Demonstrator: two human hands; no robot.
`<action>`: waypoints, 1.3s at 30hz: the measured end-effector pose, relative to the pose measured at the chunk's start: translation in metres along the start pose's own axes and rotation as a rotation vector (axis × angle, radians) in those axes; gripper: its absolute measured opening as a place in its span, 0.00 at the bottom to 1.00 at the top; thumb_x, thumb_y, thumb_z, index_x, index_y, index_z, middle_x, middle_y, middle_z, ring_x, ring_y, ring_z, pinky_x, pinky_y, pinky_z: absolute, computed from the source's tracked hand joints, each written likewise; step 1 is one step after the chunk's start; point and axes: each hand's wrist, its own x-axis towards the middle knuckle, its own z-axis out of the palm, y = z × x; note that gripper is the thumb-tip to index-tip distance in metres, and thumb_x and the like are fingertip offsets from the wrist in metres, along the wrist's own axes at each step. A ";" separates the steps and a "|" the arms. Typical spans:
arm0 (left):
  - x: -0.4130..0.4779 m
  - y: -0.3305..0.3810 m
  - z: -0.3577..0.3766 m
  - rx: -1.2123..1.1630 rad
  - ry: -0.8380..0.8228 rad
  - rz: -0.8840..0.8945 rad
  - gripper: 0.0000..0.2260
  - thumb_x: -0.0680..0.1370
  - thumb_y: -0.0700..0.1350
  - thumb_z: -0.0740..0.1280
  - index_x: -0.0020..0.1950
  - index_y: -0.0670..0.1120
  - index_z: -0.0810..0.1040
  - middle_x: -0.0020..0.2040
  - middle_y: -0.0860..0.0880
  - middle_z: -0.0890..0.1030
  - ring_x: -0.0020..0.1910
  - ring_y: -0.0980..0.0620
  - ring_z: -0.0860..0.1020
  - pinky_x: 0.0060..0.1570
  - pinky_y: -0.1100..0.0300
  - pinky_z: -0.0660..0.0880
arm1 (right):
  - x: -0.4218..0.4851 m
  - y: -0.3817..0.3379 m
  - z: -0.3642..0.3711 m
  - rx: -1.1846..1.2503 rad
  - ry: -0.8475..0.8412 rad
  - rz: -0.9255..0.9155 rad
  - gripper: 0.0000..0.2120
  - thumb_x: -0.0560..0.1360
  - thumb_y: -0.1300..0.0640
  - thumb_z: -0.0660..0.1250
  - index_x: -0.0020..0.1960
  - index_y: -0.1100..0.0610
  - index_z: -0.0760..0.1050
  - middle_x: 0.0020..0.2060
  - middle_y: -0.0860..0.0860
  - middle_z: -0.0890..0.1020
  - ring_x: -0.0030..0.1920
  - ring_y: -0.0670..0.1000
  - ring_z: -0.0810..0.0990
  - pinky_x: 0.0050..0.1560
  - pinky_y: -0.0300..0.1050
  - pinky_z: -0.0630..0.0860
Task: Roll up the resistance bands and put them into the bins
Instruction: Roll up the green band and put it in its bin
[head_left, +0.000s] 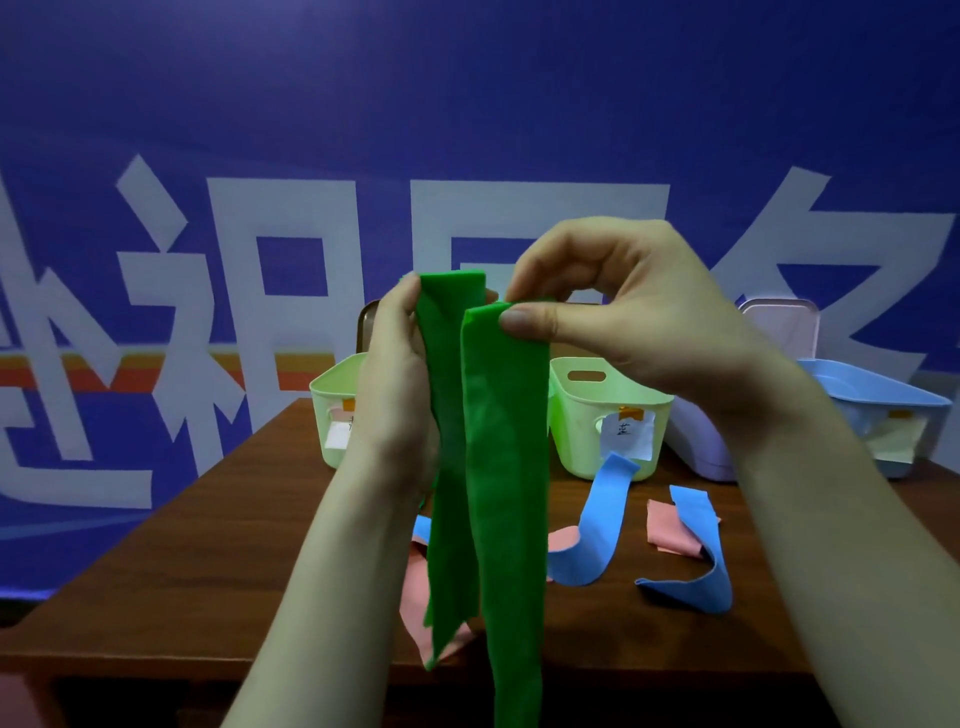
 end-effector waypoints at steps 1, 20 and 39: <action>-0.001 0.000 0.001 0.012 -0.021 0.003 0.23 0.81 0.56 0.50 0.49 0.42 0.79 0.39 0.43 0.81 0.37 0.49 0.80 0.36 0.60 0.77 | 0.001 0.000 0.001 -0.020 0.015 -0.007 0.05 0.69 0.61 0.75 0.43 0.58 0.80 0.38 0.48 0.84 0.40 0.45 0.81 0.47 0.47 0.77; -0.014 -0.004 0.009 0.029 -0.206 0.039 0.25 0.81 0.54 0.48 0.53 0.38 0.77 0.35 0.40 0.79 0.33 0.47 0.78 0.35 0.59 0.75 | 0.005 0.005 0.011 -0.140 0.126 0.023 0.04 0.72 0.55 0.73 0.44 0.48 0.79 0.45 0.47 0.83 0.52 0.47 0.79 0.56 0.48 0.74; -0.014 -0.005 -0.007 0.241 -0.289 0.050 0.16 0.74 0.42 0.60 0.58 0.37 0.75 0.43 0.38 0.81 0.41 0.43 0.81 0.46 0.52 0.78 | 0.003 0.008 0.009 0.088 0.030 0.066 0.05 0.72 0.61 0.72 0.47 0.57 0.83 0.43 0.56 0.85 0.43 0.60 0.82 0.47 0.61 0.77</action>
